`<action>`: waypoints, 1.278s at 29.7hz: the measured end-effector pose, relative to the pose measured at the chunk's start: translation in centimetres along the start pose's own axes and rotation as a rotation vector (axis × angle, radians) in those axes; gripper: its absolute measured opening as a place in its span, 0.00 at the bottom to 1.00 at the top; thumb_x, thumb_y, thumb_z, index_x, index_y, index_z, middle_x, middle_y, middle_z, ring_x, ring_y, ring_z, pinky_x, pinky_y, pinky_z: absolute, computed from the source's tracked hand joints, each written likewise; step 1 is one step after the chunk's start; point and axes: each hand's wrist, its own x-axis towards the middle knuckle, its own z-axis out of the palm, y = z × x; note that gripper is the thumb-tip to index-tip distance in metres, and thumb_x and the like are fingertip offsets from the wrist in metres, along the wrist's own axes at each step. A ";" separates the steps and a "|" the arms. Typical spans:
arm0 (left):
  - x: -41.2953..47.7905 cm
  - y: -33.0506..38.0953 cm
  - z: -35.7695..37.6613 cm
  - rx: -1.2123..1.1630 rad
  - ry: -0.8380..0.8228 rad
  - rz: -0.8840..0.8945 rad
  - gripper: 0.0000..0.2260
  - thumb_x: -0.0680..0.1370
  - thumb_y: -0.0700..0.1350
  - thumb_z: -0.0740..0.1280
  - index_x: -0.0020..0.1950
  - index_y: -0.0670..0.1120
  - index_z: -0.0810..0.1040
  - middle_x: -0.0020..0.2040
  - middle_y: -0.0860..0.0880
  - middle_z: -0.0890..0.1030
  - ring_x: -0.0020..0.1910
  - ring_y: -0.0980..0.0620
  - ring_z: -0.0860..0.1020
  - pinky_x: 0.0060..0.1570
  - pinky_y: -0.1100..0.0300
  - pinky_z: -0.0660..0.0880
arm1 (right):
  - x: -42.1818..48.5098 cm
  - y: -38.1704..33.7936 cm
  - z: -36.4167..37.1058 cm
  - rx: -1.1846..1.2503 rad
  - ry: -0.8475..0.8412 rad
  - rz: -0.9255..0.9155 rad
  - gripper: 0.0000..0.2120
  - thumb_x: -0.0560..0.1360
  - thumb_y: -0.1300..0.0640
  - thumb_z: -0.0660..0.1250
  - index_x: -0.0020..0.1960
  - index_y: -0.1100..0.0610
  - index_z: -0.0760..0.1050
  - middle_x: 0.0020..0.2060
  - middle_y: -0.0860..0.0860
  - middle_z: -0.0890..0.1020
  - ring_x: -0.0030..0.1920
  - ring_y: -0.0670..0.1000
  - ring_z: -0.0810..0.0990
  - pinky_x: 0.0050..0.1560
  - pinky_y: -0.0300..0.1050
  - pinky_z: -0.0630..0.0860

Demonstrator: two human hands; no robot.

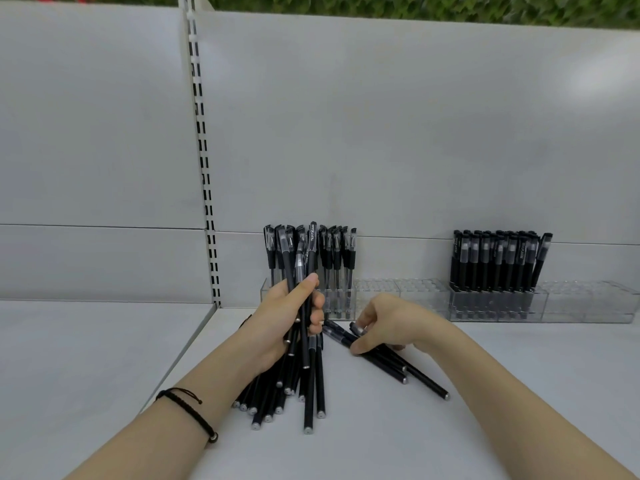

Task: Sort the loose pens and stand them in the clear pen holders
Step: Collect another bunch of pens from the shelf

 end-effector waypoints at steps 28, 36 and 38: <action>0.5 -0.4 -0.8 0.096 0.068 -0.082 0.11 0.81 0.48 0.64 0.43 0.44 0.69 0.31 0.48 0.74 0.28 0.52 0.72 0.29 0.61 0.73 | -0.4 0.2 -0.5 0.164 0.094 -0.031 0.11 0.69 0.57 0.77 0.46 0.62 0.81 0.33 0.49 0.77 0.34 0.46 0.74 0.33 0.36 0.70; -0.5 0.2 0.3 -0.011 -0.024 -0.129 0.19 0.82 0.47 0.62 0.67 0.36 0.67 0.49 0.39 0.85 0.49 0.43 0.84 0.46 0.54 0.82 | -1.0 -1.0 -1.4 1.054 0.122 -0.257 0.05 0.72 0.61 0.72 0.46 0.63 0.80 0.32 0.51 0.81 0.31 0.46 0.79 0.40 0.39 0.77; -0.7 0.1 0.6 -0.019 -0.085 -0.164 0.26 0.81 0.48 0.63 0.74 0.36 0.58 0.53 0.38 0.84 0.53 0.41 0.83 0.51 0.51 0.81 | -1.4 -1.6 -1.3 1.163 0.113 -0.304 0.03 0.74 0.62 0.70 0.45 0.62 0.80 0.28 0.49 0.81 0.30 0.45 0.79 0.43 0.40 0.77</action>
